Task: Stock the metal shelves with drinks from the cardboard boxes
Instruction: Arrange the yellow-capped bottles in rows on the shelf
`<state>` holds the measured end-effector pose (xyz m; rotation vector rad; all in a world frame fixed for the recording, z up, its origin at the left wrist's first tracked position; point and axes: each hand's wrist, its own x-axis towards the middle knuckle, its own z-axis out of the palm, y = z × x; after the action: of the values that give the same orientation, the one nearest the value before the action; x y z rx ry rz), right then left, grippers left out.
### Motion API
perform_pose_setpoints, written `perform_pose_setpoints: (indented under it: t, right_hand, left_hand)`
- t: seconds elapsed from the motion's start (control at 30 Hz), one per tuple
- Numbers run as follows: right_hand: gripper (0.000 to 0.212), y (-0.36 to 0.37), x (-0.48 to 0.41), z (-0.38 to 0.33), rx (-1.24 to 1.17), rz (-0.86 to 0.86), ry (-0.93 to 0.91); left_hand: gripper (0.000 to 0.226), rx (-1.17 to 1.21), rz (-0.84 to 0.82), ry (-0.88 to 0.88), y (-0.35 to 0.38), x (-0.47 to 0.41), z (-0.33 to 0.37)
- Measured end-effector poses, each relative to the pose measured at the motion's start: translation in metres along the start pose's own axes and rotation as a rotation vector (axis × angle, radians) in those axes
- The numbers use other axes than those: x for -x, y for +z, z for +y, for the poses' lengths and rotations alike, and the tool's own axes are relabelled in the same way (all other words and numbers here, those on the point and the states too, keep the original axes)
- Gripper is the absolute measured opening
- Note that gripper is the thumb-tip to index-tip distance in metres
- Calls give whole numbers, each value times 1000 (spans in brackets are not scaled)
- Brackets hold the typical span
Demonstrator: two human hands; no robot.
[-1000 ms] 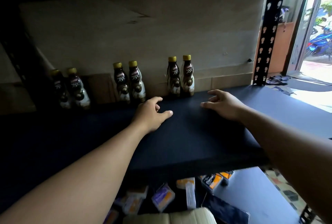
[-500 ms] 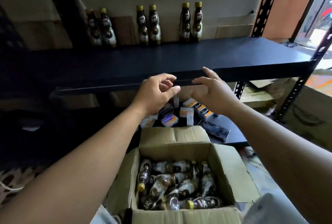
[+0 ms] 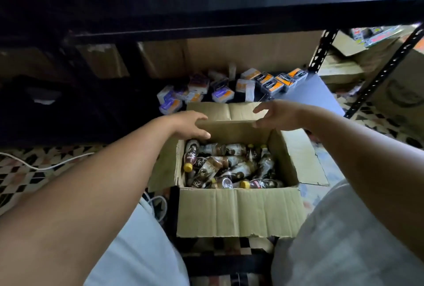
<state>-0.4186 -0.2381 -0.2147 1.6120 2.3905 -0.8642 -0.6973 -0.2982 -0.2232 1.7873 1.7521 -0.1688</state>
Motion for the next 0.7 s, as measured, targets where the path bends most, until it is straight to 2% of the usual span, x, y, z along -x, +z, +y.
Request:
perform_pose_setpoints:
  t: [0.17, 0.27, 0.47, 0.6, 0.7]
  right_hand:
    - [37, 55, -30, 8, -67, -20, -18]
    - [42, 99, -50, 21, -221, -3, 7]
    - [37, 140, -82, 33, -447, 45, 39]
    - [36, 162, -99, 37, -634, 52, 82]
    - [39, 175, -106, 50, -675, 36, 123]
  left_hand:
    - [73, 11, -78, 6, 47, -21, -17]
    - [66, 72, -40, -9, 73, -35, -31]
    - [59, 167, 139, -137, 107, -61, -63]
    - [59, 231, 137, -138, 122, -74, -63]
    - [57, 249, 78, -108, 134, -82, -55]
